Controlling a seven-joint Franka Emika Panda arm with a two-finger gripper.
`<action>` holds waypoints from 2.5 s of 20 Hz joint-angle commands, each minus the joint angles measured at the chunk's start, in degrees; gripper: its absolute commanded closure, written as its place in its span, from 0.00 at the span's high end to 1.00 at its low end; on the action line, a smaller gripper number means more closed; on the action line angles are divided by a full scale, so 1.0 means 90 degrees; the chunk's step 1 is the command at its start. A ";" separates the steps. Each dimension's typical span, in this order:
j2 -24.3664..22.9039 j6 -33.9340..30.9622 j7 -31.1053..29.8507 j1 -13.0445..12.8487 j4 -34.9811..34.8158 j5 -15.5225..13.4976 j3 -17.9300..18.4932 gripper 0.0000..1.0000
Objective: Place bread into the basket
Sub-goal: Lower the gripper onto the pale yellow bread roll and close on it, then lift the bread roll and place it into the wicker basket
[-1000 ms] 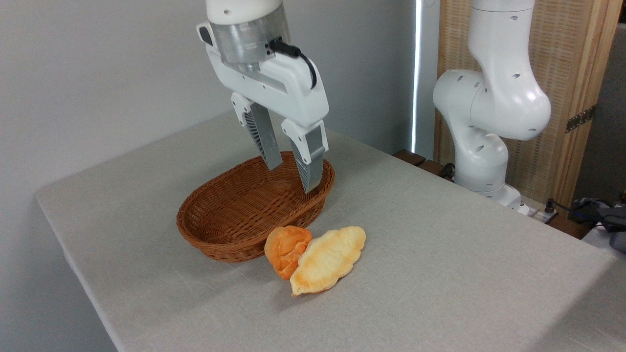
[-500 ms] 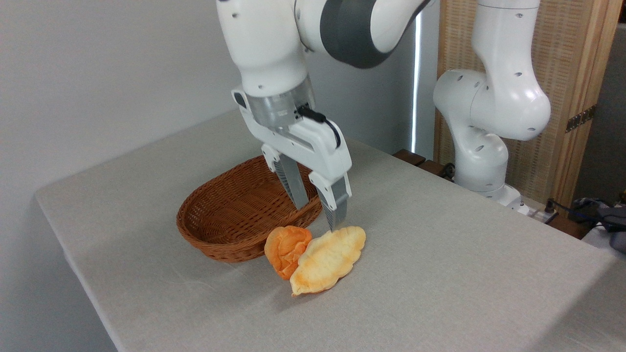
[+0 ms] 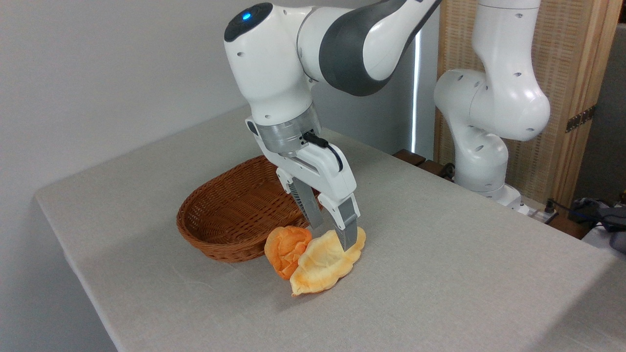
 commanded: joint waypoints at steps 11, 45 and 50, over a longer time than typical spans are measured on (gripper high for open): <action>0.0641 0.0521 0.0080 -0.0108 -0.0090 0.0571 0.0016 0.91; 0.0026 -0.0358 -0.0135 -0.0098 0.1238 -0.0317 -0.1204 1.00; 0.0074 -0.0358 -0.0155 -0.0098 0.1238 -0.0737 -0.1341 1.00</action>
